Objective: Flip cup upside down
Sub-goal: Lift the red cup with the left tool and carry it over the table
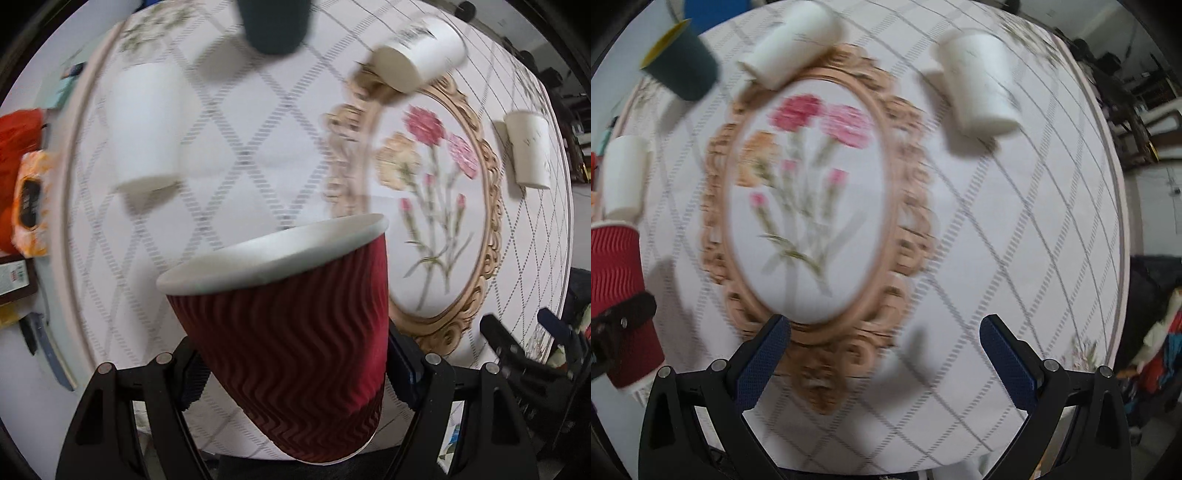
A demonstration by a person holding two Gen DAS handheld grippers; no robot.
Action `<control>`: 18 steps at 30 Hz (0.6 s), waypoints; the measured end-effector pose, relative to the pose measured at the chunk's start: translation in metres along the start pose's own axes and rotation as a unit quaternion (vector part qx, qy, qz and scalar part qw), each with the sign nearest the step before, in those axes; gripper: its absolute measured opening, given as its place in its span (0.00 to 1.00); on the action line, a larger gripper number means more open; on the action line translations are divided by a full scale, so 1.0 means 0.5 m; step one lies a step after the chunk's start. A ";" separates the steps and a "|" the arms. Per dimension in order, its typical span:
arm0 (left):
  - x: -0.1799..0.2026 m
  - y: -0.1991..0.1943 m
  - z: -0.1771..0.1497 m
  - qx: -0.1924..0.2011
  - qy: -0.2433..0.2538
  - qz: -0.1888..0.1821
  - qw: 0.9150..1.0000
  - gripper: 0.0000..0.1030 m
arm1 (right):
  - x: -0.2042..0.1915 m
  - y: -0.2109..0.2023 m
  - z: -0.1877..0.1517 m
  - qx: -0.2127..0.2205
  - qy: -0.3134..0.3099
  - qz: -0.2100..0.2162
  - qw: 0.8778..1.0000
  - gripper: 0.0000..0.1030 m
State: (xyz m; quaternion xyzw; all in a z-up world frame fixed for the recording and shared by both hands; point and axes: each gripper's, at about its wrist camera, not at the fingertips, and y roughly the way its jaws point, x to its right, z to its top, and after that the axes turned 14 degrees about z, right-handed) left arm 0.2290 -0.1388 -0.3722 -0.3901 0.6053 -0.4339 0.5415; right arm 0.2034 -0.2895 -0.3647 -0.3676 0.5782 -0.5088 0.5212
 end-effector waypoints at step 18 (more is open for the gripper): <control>0.163 0.020 -0.023 -0.017 0.066 0.040 0.997 0.76 | 0.156 -0.006 -0.006 0.004 0.026 -0.008 1.000 1.00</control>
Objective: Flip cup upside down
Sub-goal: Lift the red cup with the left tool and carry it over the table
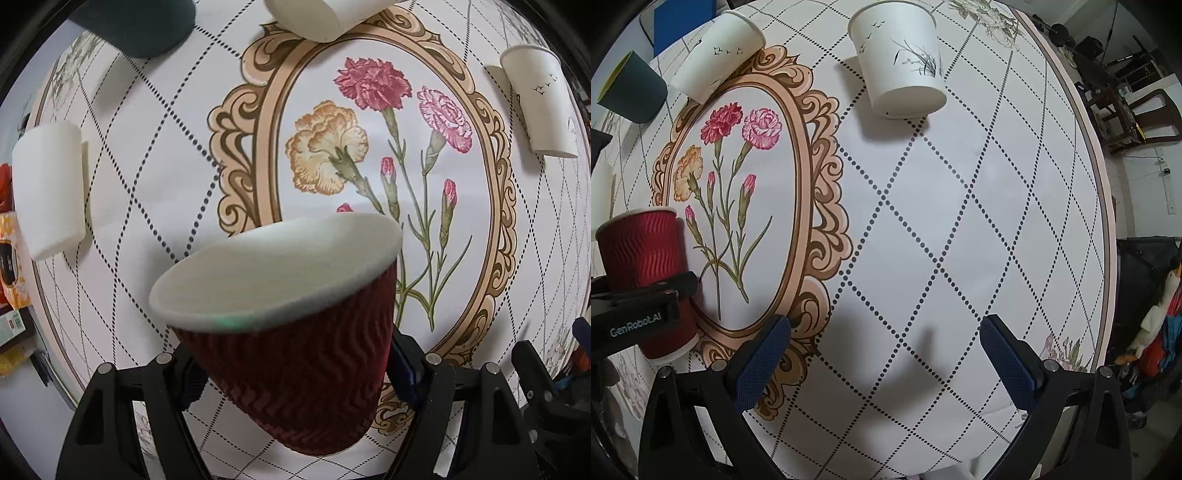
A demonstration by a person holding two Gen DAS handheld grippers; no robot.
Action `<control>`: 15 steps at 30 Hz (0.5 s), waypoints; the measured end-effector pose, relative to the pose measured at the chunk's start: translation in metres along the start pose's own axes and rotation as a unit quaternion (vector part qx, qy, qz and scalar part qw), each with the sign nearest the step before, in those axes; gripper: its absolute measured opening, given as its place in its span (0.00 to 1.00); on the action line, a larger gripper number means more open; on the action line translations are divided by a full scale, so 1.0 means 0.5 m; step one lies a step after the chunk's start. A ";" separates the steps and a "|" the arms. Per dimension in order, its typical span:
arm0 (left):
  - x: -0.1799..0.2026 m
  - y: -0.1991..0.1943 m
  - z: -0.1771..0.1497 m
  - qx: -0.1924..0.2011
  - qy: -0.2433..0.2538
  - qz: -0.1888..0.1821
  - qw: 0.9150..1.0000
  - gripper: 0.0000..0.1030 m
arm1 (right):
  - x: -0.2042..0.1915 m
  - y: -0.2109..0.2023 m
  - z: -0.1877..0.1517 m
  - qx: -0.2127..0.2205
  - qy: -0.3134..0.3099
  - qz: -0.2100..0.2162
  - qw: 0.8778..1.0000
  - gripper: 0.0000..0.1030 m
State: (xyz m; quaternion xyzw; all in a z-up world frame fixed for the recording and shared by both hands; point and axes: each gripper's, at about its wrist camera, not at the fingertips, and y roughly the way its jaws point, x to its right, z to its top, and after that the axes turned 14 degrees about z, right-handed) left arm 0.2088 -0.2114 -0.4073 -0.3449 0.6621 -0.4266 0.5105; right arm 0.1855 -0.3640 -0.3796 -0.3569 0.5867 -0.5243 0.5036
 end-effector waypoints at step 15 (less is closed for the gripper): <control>-0.047 0.037 0.073 0.004 -0.012 0.000 1.000 0.80 | -0.022 -0.011 0.008 0.004 0.004 0.006 1.000 1.00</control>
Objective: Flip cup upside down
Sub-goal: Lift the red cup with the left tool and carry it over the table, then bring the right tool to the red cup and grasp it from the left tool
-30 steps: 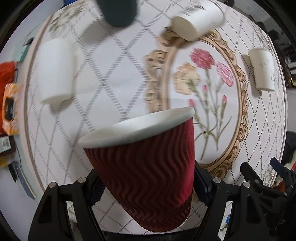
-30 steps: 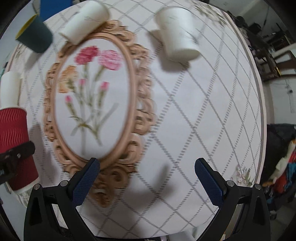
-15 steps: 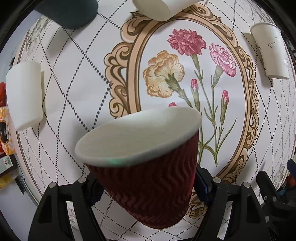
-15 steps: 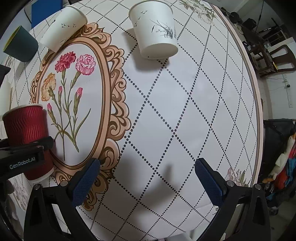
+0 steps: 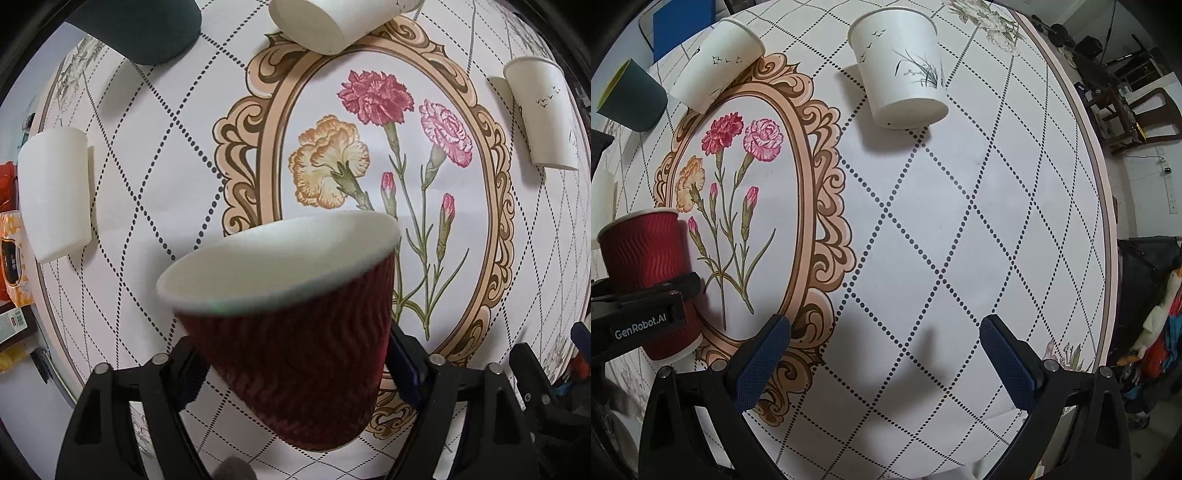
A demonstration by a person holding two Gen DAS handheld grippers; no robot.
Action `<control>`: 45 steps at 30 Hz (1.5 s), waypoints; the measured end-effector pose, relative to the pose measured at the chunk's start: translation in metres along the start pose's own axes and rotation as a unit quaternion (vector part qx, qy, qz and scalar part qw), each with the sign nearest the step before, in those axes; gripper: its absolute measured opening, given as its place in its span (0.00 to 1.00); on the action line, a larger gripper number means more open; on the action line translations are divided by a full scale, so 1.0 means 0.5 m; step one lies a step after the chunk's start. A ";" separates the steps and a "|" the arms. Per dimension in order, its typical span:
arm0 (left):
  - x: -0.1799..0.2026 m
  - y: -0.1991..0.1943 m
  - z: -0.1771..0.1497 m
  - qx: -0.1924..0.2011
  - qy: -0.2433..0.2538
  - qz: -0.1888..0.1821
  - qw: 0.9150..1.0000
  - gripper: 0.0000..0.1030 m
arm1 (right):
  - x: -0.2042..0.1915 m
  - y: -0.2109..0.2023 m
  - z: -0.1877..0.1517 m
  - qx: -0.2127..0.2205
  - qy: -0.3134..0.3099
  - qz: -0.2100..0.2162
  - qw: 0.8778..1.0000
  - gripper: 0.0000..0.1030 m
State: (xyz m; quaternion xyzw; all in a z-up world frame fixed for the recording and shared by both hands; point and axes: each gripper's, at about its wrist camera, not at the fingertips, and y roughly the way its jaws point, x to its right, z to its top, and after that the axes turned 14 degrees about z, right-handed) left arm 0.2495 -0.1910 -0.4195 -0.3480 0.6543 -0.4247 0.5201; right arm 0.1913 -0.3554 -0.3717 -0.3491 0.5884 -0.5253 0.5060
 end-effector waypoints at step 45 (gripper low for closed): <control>-0.381 0.030 -0.260 0.065 -0.238 -0.029 0.969 0.81 | -0.434 -0.153 -0.145 0.025 -0.454 -0.130 0.881 1.00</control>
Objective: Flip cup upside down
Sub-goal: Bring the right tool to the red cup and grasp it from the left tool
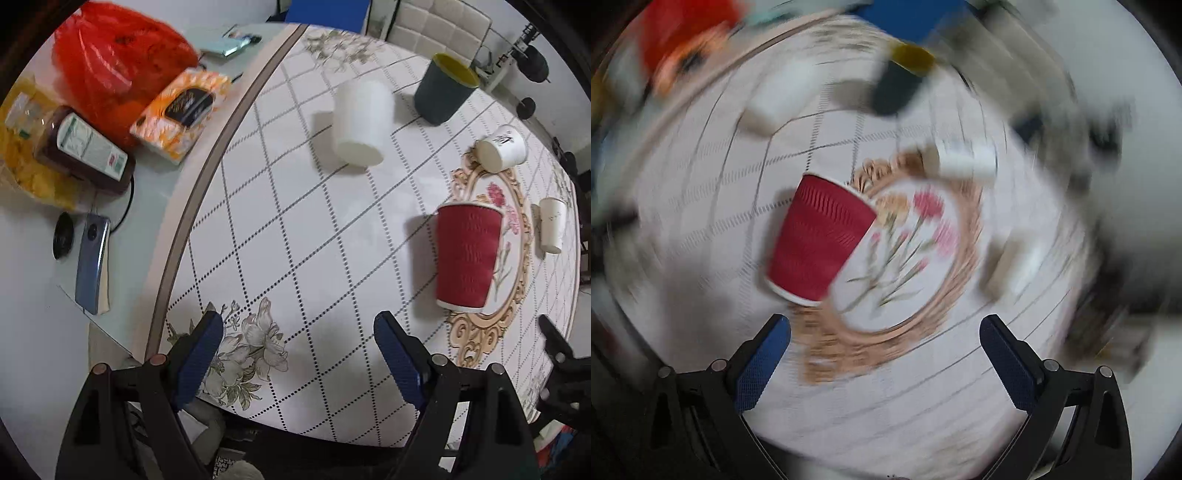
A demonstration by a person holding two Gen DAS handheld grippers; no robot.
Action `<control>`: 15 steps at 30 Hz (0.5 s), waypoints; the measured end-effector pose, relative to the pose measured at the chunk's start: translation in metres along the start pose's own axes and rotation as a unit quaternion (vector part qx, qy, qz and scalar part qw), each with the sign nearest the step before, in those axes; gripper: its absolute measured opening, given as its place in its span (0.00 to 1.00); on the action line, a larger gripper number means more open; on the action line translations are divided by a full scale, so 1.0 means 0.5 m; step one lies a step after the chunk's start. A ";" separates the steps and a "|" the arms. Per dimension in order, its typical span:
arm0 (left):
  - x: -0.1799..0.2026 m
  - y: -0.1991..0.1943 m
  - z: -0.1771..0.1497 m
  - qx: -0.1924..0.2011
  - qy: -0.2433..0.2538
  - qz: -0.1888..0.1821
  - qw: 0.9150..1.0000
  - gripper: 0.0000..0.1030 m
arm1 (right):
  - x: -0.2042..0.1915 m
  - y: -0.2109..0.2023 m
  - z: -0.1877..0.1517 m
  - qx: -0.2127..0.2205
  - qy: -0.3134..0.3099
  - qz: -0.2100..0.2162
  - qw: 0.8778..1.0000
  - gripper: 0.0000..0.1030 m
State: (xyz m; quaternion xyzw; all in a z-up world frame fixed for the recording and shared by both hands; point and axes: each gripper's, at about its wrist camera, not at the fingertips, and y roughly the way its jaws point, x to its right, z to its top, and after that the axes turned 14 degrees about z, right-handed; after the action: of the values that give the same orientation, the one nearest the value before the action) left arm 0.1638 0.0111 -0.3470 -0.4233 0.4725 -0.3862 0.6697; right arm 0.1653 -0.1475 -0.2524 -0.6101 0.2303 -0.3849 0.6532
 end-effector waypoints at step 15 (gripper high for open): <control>-0.027 0.166 -0.029 -0.097 -0.110 0.009 0.989 0.82 | -0.130 0.230 -0.139 -0.099 -0.848 -0.281 0.438 1.00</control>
State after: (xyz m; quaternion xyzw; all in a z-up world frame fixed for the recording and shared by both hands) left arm 0.1563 0.0488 -0.4229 -0.5220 0.4352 -0.2835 0.6765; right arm 0.0987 -0.1444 -0.3859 -0.7234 -0.5862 0.1877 0.3127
